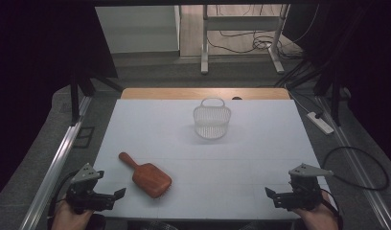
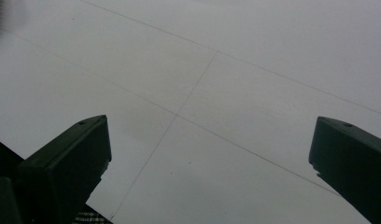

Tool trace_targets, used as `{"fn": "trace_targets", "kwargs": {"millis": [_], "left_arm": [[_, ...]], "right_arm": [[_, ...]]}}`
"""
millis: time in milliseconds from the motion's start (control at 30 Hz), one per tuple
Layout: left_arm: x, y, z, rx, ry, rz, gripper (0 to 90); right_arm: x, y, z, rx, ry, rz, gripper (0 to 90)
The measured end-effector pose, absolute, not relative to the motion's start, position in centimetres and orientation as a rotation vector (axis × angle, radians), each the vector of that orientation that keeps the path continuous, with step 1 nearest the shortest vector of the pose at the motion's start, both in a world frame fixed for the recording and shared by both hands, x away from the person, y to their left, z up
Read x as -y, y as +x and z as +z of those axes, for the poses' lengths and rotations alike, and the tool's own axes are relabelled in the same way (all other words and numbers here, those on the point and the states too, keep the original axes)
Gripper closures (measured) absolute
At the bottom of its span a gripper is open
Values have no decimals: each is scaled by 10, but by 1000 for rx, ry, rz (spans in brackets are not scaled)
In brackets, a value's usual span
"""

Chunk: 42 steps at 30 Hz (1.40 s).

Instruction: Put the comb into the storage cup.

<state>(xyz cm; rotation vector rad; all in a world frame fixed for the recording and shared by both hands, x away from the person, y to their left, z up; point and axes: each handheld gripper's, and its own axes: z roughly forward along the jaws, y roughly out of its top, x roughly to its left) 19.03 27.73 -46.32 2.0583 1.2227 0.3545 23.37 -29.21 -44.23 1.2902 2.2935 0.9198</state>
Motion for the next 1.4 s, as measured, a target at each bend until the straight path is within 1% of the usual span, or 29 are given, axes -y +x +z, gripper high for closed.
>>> {"fn": "trace_targets", "kwargs": {"millis": [367, 700, 1133, 1233, 1333, 1400], "left_arm": [[-269, 200, -463, -1210, 2135, 336, 0], [-258, 211, -458, -1187, 2172, 327, 0], [-243, 230, -455, -1148, 2224, 273, 0], [-240, 233, -456, -1146, 2245, 267, 40], [-238, 235, -456, -1132, 2266, 254, 129], [-237, 237, -456, -1128, 2276, 246, 225]], "right_arm": [[292, 234, -442, -2301, 1289, 919, 0], [292, 235, -443, -2300, 1296, 916, 0], [292, 235, -443, -2303, 1289, 912, 0], [291, 235, -443, -2303, 1290, 910, 0], [292, 235, -443, -2301, 1293, 909, 0], [292, 235, -443, -2301, 1294, 909, 0]]}}
